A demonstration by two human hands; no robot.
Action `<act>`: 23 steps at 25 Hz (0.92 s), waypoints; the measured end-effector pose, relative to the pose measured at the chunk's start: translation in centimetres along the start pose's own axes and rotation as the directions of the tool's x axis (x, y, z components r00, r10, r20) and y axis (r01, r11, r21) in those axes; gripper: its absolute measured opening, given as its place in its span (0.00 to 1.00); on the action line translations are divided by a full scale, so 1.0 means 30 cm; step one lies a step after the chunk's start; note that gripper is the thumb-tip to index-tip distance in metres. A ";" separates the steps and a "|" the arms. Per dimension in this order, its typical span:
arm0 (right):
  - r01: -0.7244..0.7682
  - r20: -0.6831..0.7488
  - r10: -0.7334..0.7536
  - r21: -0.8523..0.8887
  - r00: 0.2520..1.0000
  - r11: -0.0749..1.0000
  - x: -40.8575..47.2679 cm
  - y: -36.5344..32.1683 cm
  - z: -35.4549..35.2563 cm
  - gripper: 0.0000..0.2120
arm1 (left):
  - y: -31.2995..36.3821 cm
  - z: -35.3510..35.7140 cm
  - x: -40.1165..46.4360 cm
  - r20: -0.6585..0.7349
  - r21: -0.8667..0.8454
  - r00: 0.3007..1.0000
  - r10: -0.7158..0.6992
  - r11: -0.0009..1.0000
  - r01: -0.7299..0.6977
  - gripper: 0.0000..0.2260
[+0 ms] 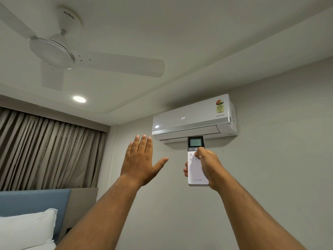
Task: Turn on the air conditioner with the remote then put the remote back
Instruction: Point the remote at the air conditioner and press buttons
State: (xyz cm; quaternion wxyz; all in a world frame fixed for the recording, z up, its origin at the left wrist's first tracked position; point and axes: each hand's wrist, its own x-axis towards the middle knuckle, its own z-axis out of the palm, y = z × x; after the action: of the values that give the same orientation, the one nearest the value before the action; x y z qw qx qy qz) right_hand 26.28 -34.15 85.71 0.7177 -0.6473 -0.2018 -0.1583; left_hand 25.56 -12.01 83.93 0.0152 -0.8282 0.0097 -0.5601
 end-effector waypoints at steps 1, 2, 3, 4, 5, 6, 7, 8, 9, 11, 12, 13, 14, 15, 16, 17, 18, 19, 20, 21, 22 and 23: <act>0.000 0.000 0.000 0.000 1.000 1.000 -0.001 0.000 -0.001 0.15 | -0.002 0.000 -0.001 0.000 0.004 1.000 0.002 1.000 -0.002 0.46; -0.001 -0.001 0.001 -0.002 1.000 1.000 -0.002 0.000 -0.001 0.14 | -0.003 0.000 -0.002 0.000 0.004 1.000 0.003 1.000 -0.003 0.46; -0.002 -0.002 0.002 -0.005 1.000 1.000 -0.003 0.001 -0.002 0.14 | -0.002 0.000 -0.002 -0.001 0.003 1.000 0.004 1.000 -0.004 0.46; -0.003 -0.004 0.003 -0.007 1.000 1.000 -0.003 0.002 -0.002 0.14 | -0.001 0.001 -0.002 -0.002 0.000 1.000 0.005 1.000 -0.005 0.46; -0.003 -0.006 0.003 -0.010 1.000 1.000 -0.002 0.003 -0.003 0.15 | 0.000 0.002 -0.002 -0.004 -0.005 1.000 0.006 1.000 -0.006 0.46; -0.002 -0.009 0.002 -0.013 1.000 1.000 -0.002 0.004 -0.003 0.14 | 0.001 0.003 -0.002 -0.006 -0.010 1.000 0.006 1.000 -0.006 0.46; -0.001 -0.011 0.001 -0.016 1.000 1.000 -0.002 0.005 -0.002 0.14 | 0.001 0.006 -0.003 -0.008 -0.011 1.000 0.006 1.000 -0.006 0.46; 0.000 -0.012 0.000 -0.016 1.000 1.000 -0.002 0.005 -0.001 0.13 | 0.000 0.008 -0.002 -0.009 -0.009 1.000 0.006 1.000 -0.006 0.46; 0.001 -0.012 -0.001 -0.013 1.000 1.000 -0.002 0.005 0.000 0.13 | -0.003 0.010 -0.002 -0.007 -0.002 1.000 0.007 1.000 -0.007 0.46; 0.000 -0.011 0.000 -0.010 1.000 1.000 0.001 0.007 0.002 0.14 | -0.007 0.014 0.000 -0.004 0.005 1.000 0.004 1.000 -0.004 0.46; -0.002 -0.010 0.001 -0.008 1.000 1.000 0.003 0.008 0.003 0.15 | -0.009 0.015 0.002 -0.004 0.004 1.000 0.001 1.000 -0.001 0.46; -0.002 -0.010 0.001 -0.006 1.000 1.000 0.004 0.008 0.003 0.15 | -0.010 0.016 0.003 -0.004 0.001 1.000 0.001 1.000 -0.001 0.46; 0.000 -0.009 0.000 -0.005 1.000 1.000 0.005 0.008 0.005 0.15 | -0.011 0.017 0.005 -0.004 0.000 1.000 0.001 1.000 -0.001 0.46; 0.003 -0.008 -0.003 -0.003 1.000 1.000 0.006 0.009 0.005 0.16 | -0.011 0.018 0.005 -0.003 -0.001 1.000 0.002 1.000 -0.002 0.46; 0.006 -0.007 -0.006 -0.001 1.000 1.000 0.007 0.010 0.006 0.16 | -0.011 0.020 0.006 -0.002 -0.001 1.000 0.002 1.000 -0.002 0.46; 0.008 -0.005 -0.008 0.001 1.000 1.000 0.008 0.011 0.006 0.16 | -0.011 0.021 0.006 -0.001 0.001 1.000 0.002 1.000 -0.002 0.46; 0.009 -0.005 -0.009 0.002 1.000 1.000 0.009 0.011 0.007 0.16 | -0.011 0.021 0.006 0.000 0.001 1.000 0.003 1.000 -0.003 0.46; 0.011 -0.006 -0.011 0.001 1.000 1.000 0.010 0.012 0.008 0.16 | -0.011 0.022 0.005 0.001 0.001 1.000 0.004 1.000 -0.004 0.46; 0.013 -0.006 -0.012 0.001 1.000 1.000 0.011 0.012 0.009 0.16 | -0.011 0.022 0.006 0.001 0.002 1.000 0.003 1.000 -0.003 0.46; 0.015 -0.007 -0.015 0.003 1.000 1.000 0.012 0.013 0.010 0.15 | -0.010 0.023 0.006 0.004 0.007 1.000 0.005 1.000 -0.005 0.46; 0.017 -0.009 -0.017 0.005 1.000 1.000 0.014 0.015 0.011 0.15 | -0.010 0.024 0.006 0.008 0.011 1.000 0.007 1.000 -0.007 0.46; 0.017 -0.012 -0.017 0.006 1.000 1.000 0.016 0.016 0.011 0.15 | -0.009 0.026 0.006 0.011 0.013 1.000 0.009 1.000 -0.009 0.46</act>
State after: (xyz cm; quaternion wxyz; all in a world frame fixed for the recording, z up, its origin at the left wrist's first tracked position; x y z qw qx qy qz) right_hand 26.92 -33.76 85.55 0.7196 -0.6424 -0.2036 -0.1676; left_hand 26.34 -11.73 83.82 0.0231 -0.8310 0.0099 -0.5557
